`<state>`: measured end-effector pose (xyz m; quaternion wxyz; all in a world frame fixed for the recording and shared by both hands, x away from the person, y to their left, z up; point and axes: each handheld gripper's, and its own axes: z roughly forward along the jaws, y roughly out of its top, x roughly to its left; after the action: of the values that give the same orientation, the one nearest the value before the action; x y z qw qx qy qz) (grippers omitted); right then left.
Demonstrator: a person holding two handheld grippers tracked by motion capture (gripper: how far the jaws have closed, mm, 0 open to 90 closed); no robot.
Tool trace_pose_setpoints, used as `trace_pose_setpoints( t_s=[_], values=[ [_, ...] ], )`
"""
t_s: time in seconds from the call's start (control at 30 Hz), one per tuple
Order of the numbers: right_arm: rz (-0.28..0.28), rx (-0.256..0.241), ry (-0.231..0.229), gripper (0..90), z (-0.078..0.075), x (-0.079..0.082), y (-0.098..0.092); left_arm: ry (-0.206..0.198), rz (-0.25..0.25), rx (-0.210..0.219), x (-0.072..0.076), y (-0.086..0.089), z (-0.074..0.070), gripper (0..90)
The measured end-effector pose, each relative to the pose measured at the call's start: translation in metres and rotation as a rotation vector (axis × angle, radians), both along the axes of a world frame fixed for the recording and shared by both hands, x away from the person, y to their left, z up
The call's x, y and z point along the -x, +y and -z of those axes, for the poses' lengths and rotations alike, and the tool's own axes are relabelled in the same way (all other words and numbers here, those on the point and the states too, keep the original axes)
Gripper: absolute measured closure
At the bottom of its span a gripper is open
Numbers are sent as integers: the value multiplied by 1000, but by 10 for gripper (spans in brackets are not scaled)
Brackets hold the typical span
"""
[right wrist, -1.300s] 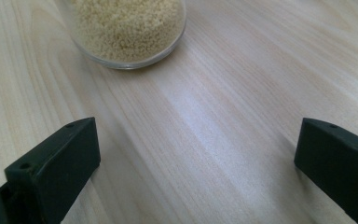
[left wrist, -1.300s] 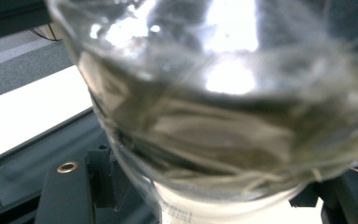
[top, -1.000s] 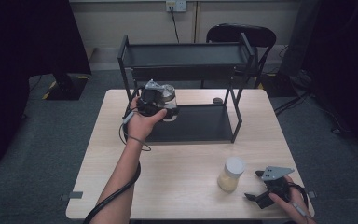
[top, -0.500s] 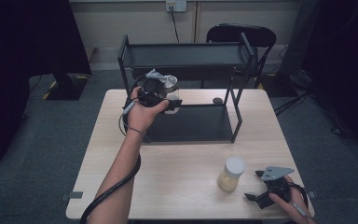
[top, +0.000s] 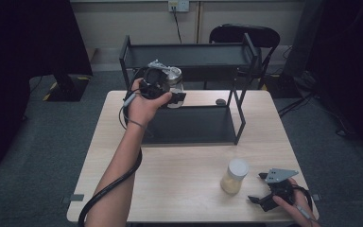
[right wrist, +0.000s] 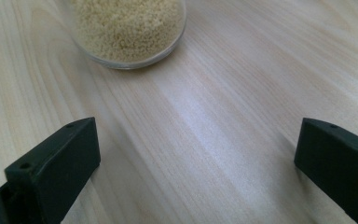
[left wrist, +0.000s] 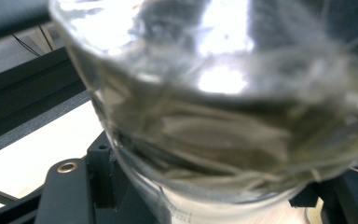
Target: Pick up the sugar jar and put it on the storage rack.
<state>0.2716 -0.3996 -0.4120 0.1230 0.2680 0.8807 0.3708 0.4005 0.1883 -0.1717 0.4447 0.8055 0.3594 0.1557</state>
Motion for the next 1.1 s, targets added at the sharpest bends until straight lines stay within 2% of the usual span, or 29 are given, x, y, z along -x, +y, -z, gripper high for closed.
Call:
trace_pose_setpoints(
  t_s=[0.4,0.8,1.1],
  values=[
    [0,0,0,0,0,0,0,-7,1,-4,-1,1,-24,312],
    [0,1,2,0,0,0,0,3,-1,-15,-6,0,-45,312],
    [0,1,2,0,0,0,0,0,-13,-37,-10,-1,-60,312]
  ],
)
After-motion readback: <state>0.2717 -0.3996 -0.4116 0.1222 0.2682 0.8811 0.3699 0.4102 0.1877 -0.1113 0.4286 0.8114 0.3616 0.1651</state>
